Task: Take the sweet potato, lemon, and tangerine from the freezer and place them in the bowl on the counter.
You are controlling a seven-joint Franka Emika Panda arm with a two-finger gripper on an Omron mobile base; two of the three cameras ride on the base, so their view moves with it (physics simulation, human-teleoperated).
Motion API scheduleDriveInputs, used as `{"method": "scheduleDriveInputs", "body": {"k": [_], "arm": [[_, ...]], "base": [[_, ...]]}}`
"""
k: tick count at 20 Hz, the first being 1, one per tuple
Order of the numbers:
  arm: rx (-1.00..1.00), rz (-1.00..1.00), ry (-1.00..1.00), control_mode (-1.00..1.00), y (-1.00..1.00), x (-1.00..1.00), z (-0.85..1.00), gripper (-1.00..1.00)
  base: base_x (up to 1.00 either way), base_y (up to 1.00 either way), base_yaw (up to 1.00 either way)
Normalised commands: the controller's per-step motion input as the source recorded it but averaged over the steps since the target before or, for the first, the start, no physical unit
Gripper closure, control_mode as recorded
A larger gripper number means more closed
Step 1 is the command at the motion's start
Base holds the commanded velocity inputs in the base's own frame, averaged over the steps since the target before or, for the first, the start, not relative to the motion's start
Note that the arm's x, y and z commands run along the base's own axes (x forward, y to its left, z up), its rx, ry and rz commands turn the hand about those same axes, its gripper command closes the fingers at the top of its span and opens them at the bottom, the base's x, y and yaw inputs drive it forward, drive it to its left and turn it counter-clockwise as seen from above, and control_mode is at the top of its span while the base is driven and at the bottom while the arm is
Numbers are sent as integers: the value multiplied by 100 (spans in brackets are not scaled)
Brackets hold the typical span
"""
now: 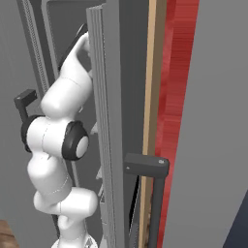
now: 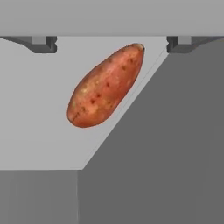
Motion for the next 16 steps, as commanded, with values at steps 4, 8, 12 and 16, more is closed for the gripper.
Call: {"method": "scheduleDriveInputs", "body": {"k": [4, 8, 12, 16], "arm": [[2, -1, 2, -100, 0, 19, 0, -100], [4, 0, 2, -100, 0, 16, 0, -100], [2, 0, 0, -100, 0, 16, -7, -100], [0, 0, 0, -100, 0, 12, -18, -100]], "base": [[0, 0, 0], [0, 0, 0], [0, 0, 0], [0, 0, 0]]}}
